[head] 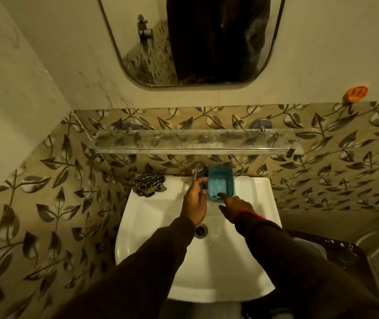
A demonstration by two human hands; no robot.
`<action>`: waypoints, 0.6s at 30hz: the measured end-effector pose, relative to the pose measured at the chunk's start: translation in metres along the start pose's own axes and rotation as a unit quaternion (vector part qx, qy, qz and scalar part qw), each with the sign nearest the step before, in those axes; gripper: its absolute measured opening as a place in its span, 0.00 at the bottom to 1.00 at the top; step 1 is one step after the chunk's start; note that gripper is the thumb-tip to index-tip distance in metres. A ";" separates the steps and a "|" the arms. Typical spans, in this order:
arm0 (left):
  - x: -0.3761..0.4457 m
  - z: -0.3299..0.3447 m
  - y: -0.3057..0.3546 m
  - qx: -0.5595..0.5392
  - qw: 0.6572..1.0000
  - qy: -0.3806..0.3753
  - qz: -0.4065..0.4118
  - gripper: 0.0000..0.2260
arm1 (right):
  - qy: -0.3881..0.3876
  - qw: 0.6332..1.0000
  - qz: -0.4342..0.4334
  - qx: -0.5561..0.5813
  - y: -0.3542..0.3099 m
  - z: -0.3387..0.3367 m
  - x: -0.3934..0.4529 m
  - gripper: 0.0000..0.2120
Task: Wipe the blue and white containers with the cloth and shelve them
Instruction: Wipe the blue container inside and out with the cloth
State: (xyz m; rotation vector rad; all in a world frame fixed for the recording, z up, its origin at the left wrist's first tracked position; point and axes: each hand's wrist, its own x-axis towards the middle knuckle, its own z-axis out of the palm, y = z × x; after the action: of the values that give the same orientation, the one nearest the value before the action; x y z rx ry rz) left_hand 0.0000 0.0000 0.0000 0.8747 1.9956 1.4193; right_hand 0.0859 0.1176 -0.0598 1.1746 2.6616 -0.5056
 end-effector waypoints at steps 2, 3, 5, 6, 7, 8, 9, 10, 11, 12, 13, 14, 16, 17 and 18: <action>0.001 -0.002 -0.002 -0.009 1.000 0.012 -0.007 0.15 | 0.019 1.000 0.007 0.004 -0.004 0.000 0.002 0.21; 0.001 -0.003 -0.004 -0.015 1.000 0.014 -0.007 0.15 | 0.031 0.999 0.010 0.007 -0.006 0.002 0.002 0.20; 0.001 -0.004 -0.006 -0.023 1.000 0.018 -0.012 0.15 | 0.049 0.999 0.020 0.014 -0.007 0.002 0.001 0.16; 0.001 -0.004 -0.007 -0.028 0.999 0.021 -0.015 0.14 | 0.053 0.998 0.022 0.017 -0.007 0.002 0.001 0.15; 0.001 -0.005 -0.008 -0.035 0.999 0.024 -0.016 0.14 | 0.059 0.998 0.018 0.014 -0.007 0.000 -0.001 0.14; 0.000 -0.006 -0.007 -0.040 0.999 0.028 -0.014 0.14 | 0.063 0.998 0.013 0.009 -0.005 -0.002 -0.005 0.14; 0.000 -0.005 -0.007 -0.045 0.998 0.031 -0.016 0.14 | 0.066 0.998 0.009 0.011 -0.003 -0.004 -0.010 0.14; -0.001 -0.005 -0.008 -0.047 0.998 0.035 -0.016 0.14 | 0.072 0.997 0.004 0.017 -0.001 -0.005 -0.017 0.13; -0.004 -0.004 -0.010 -0.049 0.998 0.039 -0.017 0.15 | 0.078 0.997 -0.002 0.027 0.002 -0.008 -0.026 0.12; -0.007 -0.004 -0.012 -0.051 0.998 0.046 -0.016 0.15 | 0.089 0.995 -0.011 0.039 0.006 -0.009 -0.036 0.11; -0.011 -0.003 -0.013 -0.058 0.997 0.053 -0.017 0.15 | 0.100 0.994 -0.017 0.049 0.010 -0.011 -0.049 0.11; -0.015 -0.001 -0.014 -0.068 0.996 0.061 -0.020 0.14 | 0.117 0.991 -0.027 0.060 0.014 -0.013 -0.061 0.10; -0.024 0.001 -0.013 -0.103 0.990 0.087 -0.045 0.11 | 0.159 0.982 -0.053 0.092 0.021 -0.017 -0.085 0.10; -0.028 0.002 -0.013 -0.132 0.984 0.098 -0.074 0.12 | 0.175 0.976 -0.068 0.110 0.022 -0.020 -0.098 0.10; -0.032 0.001 -0.012 -0.172 0.974 0.098 -0.110 0.15 | 0.188 0.970 -0.087 0.127 0.020 -0.023 -0.108 0.09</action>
State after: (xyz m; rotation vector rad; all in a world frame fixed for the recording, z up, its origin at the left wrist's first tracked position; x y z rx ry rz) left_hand 0.0190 -0.0262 -0.0100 0.3613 1.8344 1.7033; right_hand 0.1728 0.0658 -0.0098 1.2140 3.1197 -0.7359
